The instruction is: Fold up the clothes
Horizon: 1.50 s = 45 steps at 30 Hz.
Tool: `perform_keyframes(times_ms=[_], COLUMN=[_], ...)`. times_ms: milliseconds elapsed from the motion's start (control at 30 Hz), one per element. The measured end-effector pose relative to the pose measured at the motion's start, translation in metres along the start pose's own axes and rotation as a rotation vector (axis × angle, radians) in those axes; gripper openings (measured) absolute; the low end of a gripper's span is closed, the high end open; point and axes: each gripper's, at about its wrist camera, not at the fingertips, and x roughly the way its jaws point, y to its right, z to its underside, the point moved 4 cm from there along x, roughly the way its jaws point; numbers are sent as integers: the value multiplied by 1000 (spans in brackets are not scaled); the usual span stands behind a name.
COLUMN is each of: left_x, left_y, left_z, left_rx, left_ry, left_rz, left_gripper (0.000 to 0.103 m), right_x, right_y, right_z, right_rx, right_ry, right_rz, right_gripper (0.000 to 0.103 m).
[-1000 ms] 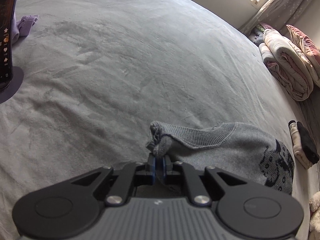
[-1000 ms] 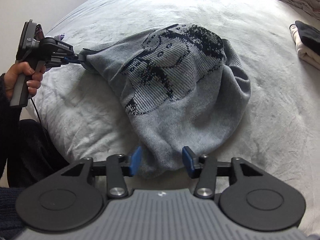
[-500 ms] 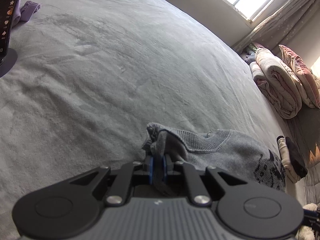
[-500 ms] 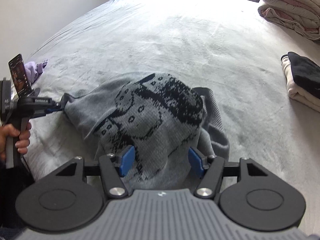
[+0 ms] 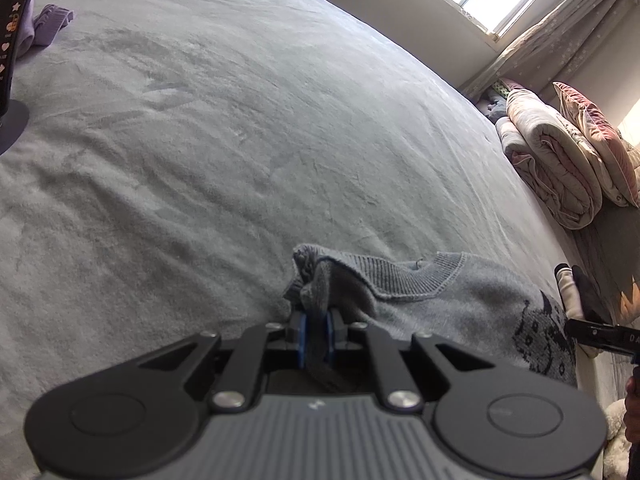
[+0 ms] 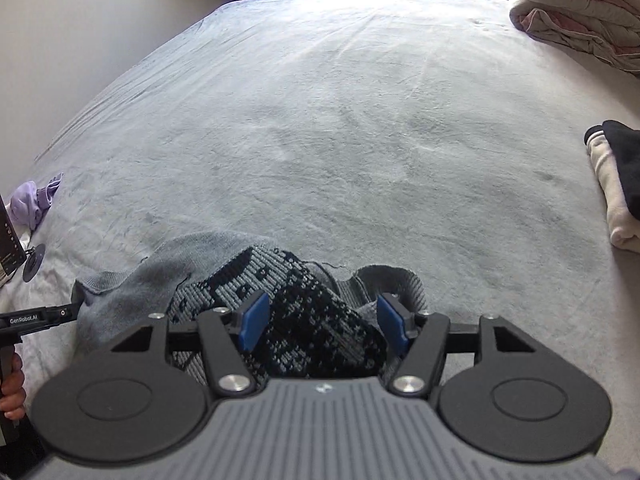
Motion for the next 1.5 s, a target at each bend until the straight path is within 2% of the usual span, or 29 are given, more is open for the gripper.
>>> perform_keyframes(times_ms=[167,233,267,300,467,633,833,1033,1167,1233,1367,1400,1467,1500], left_x=[2,2,3,3,0,-1,-1,-1,-1,-1,0,0,0,0], left_y=[1,1,0,0,-1,-1,0,0,0,0,0,1,2,2], left_z=[1,1,1,1,0,1,2,2,3,2,2,2,2,2], left_rx=[4,7,6,3,-4,2,3,16,23,20,21,20,19,19], left_ry=[3,4,3,4,10,11,12,15,10,6,2,1,0,-1], left_rz=[1,2,2,2,-1,-6,-12,-20,-26,-26,-31,-32,-35,-36], left_gripper=[8,8,8,9,8,8,8,8,8,8,8,8,8,8], right_x=[16,19,20,20,4,-26,-41,-16,14,19,7,3,-7,-12], right_y=[-2,-2,-3,-4,-19,-43,-88,-126,-129,-129,-131,-131,-130,-130], right_z=[-2,0,1,2,7,16,45,84,106,108,96,92,85,81], right_rx=[9,24,34,43,25,-7,-105,-194,-203,-197,-197,-198,-199,-195], right_ry=[-17,-24,-32,-39,-23,3,-34,-142,-210,-212,-196,-183,-159,-145], right_rz=[-18,-34,-51,-65,-85,-160,-243,-271,-245,-249,-252,-255,-260,-262], right_gripper=[64,50,29,16,12,11,10,10,10,11,23,37,48,49])
